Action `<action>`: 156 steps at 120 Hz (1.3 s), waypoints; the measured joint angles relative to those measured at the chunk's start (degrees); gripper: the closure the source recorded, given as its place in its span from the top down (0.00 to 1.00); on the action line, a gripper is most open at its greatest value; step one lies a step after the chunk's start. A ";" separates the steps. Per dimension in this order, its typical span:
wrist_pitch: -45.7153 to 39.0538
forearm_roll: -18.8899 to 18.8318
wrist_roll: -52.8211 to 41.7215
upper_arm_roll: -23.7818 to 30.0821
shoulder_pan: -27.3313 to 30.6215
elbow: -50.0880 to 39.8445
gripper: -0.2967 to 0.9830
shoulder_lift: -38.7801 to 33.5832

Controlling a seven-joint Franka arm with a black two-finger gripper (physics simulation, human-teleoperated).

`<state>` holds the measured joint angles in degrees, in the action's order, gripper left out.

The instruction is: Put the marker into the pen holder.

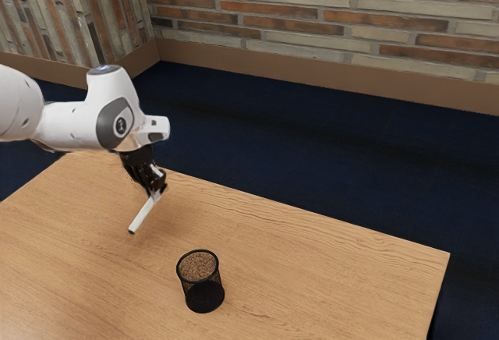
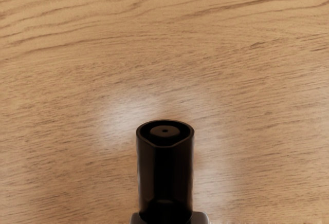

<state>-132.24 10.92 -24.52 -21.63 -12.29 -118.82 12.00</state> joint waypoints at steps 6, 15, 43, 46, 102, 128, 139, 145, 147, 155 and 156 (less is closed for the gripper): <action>1.04 -0.30 0.08 0.06 -0.81 -0.02 0.20 -3.08; 2.71 -0.65 0.23 0.22 -2.20 -0.09 0.20 -6.98; 5.85 -1.19 1.11 0.40 -5.92 -2.28 0.19 -12.70; 6.02 -1.22 1.31 0.62 -6.16 -2.78 0.19 -13.41; 6.98 -1.47 6.20 8.82 -10.83 -3.65 0.19 -15.62; 7.20 -1.59 7.80 9.75 -10.05 -5.87 0.19 -19.58; 7.44 -2.38 8.54 10.08 -10.17 -8.52 0.19 -22.42; 8.08 -3.47 9.12 10.32 -10.19 -9.08 0.19 -24.05; 8.34 -3.76 9.32 10.51 -10.13 -9.29 0.19 -24.61; 9.35 -4.98 10.21 11.35 -10.11 -10.12 0.19 -26.44; 9.47 -5.11 10.32 11.44 -10.12 -10.25 0.19 -26.56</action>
<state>-122.77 5.81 -14.19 -10.19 -22.41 -129.07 -14.56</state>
